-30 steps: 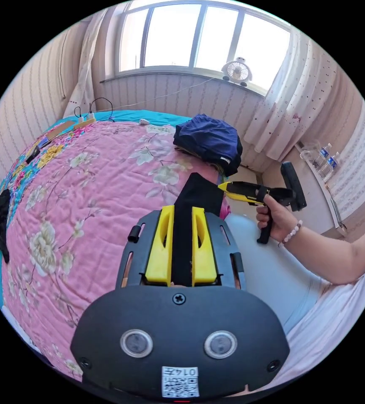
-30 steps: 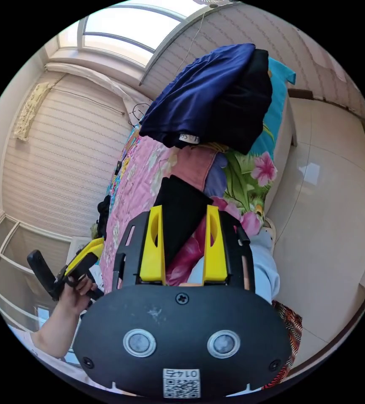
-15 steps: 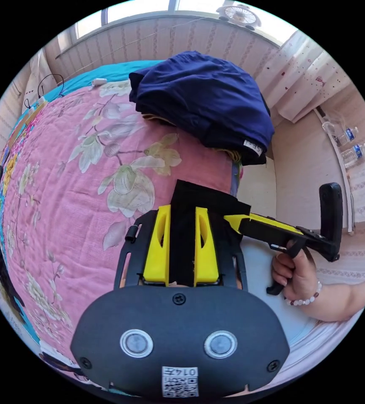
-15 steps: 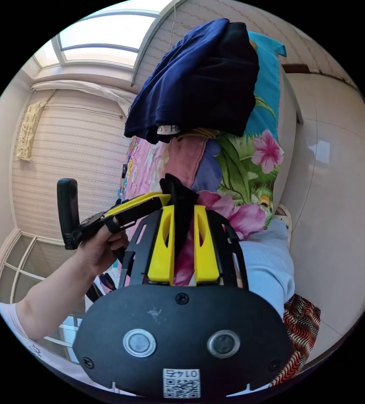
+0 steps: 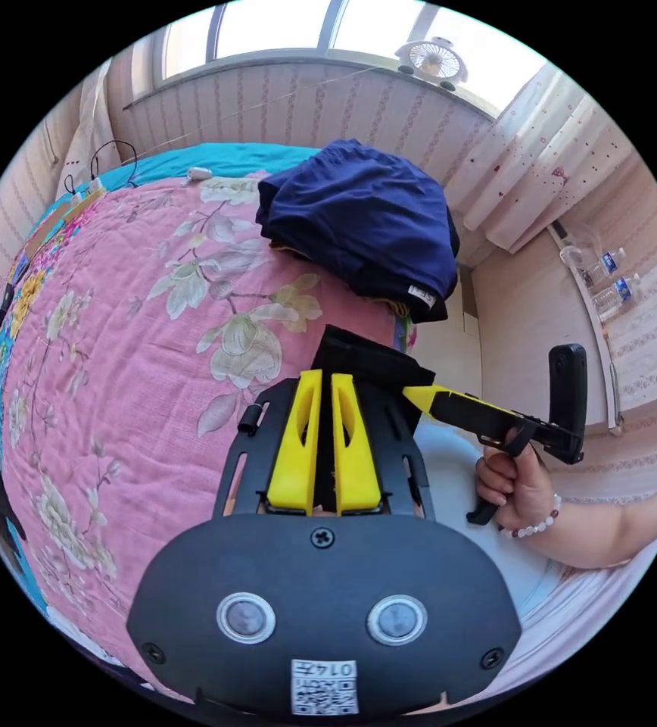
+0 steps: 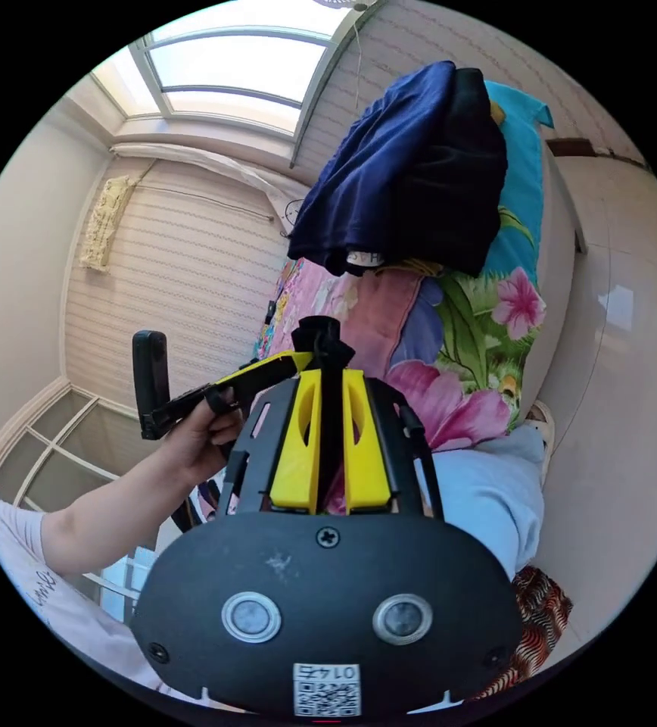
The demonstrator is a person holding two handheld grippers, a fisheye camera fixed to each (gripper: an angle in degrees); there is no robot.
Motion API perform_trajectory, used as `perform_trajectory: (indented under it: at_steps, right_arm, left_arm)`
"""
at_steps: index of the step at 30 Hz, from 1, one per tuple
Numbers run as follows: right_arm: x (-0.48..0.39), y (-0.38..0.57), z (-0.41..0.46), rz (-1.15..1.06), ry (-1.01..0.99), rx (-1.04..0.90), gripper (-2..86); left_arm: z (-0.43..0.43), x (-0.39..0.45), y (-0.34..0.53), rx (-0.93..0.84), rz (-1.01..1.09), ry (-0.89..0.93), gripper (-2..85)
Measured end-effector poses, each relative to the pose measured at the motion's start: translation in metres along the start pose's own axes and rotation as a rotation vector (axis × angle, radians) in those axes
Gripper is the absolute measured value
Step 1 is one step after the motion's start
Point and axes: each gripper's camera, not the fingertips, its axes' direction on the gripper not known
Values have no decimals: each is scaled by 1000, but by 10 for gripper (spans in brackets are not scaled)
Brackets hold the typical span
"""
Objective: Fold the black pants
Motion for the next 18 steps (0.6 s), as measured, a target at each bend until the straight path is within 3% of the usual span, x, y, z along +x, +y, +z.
perform_trajectory:
  at_steps: [8, 18]
  right_arm:
    - [-94, 84, 30, -319, -250, -216, 18]
    - [-256, 287, 152, -762, -457, -631, 19]
  left_arm:
    - [-123, -22, 139, 298, -106, -8, 1]
    - [-267, -54, 435, 640, -475, -172, 7]
